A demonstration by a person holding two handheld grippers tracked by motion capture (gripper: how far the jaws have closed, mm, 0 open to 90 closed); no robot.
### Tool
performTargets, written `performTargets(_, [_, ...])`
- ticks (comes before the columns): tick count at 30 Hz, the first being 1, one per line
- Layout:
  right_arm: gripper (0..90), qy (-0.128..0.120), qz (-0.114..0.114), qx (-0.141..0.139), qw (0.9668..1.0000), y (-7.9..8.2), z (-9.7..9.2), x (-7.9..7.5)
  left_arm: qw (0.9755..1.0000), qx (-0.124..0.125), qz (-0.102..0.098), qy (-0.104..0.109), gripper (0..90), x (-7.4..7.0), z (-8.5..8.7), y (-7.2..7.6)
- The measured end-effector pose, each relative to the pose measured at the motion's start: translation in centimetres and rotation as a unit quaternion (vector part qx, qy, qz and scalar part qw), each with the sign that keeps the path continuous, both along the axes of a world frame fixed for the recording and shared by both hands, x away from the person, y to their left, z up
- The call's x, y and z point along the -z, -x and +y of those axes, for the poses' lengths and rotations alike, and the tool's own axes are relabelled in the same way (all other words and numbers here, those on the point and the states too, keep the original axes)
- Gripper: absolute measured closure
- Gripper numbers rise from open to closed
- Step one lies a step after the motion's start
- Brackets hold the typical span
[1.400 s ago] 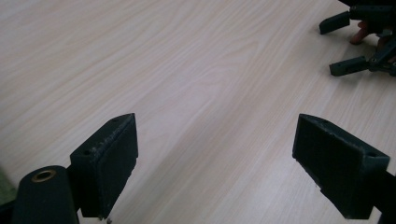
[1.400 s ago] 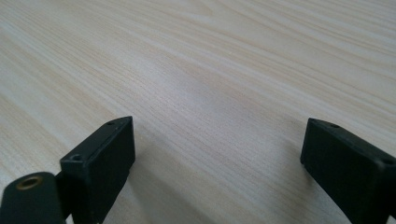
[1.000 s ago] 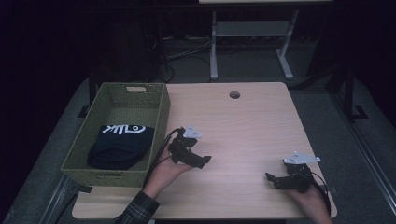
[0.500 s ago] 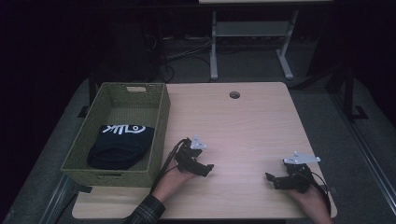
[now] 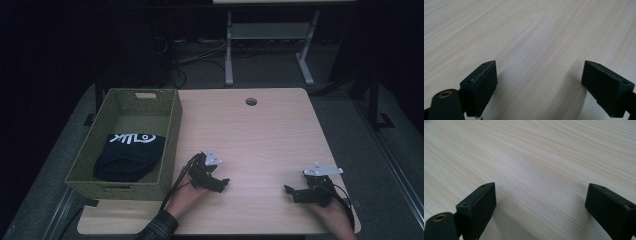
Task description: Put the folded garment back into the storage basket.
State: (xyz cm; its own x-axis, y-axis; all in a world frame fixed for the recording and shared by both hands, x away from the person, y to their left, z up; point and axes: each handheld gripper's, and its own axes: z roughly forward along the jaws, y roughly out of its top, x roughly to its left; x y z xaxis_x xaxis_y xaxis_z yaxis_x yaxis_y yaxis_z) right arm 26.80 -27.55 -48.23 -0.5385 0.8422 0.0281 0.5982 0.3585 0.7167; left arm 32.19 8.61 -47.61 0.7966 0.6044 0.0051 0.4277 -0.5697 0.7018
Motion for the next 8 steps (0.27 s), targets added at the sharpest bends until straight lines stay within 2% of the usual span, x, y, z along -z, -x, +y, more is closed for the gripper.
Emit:
performTargets(2, [9.6, 0.0, 0.0, 0.0, 1.0, 0.0, 0.0, 0.0, 1.0, 0.0, -0.005, 0.006, 12.7, 0.14, 0.15, 0.11])
performTargets(8, [9.6, 0.0, 0.0, 0.0, 1.0, 0.0, 0.0, 0.0, 1.0, 0.001, -0.004, 0.006, 12.8, 0.14, 0.19, 0.12])
